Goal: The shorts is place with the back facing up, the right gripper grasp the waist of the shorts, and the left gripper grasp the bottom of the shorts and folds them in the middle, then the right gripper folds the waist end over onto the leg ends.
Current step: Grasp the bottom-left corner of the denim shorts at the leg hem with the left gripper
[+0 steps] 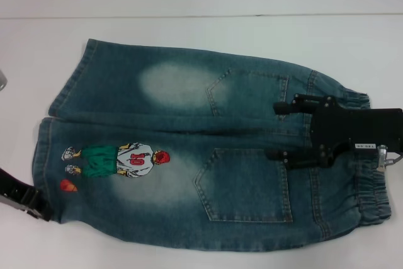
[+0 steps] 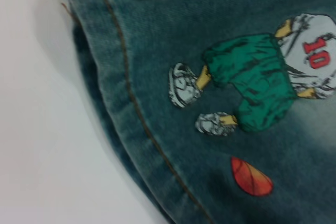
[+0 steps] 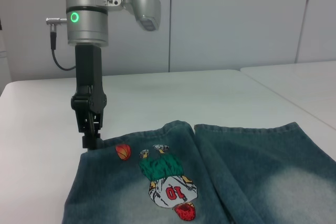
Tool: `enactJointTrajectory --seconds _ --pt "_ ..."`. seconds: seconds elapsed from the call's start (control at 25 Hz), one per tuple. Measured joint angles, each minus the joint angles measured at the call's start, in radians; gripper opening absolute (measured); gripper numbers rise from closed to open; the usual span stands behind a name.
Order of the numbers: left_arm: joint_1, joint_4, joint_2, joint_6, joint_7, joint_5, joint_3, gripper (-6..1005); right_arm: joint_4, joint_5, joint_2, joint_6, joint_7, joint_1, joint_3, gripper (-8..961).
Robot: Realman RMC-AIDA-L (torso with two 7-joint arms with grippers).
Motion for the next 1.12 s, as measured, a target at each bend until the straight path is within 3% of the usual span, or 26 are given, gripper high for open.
enactJointTrajectory --seconds 0.12,0.36,0.56,0.68,0.84,1.12 --pt "-0.003 0.001 -0.002 -0.017 -0.012 0.000 0.024 395 0.000 0.003 0.000 0.000 0.000 -0.001 0.003 913" --pt "-0.007 0.004 -0.012 -0.024 -0.019 0.000 0.073 155 -0.002 0.020 -0.001 -0.001 0.000 -0.010 0.003 913" --pt "-0.007 0.051 -0.014 -0.015 -0.021 -0.006 0.075 48 -0.006 0.026 -0.003 -0.012 0.013 -0.020 0.008 913" --pt "-0.003 0.104 -0.019 -0.011 -0.016 -0.012 0.051 48 -0.034 0.025 -0.006 -0.016 0.053 -0.041 0.021 913" --pt "-0.006 0.131 -0.025 -0.022 0.014 -0.031 0.005 49 -0.165 -0.008 -0.006 -0.017 0.191 -0.098 0.023 914" --pt "-0.007 0.126 -0.018 -0.065 0.026 -0.039 -0.014 48 -0.393 -0.247 -0.013 -0.071 0.518 -0.113 0.034 914"
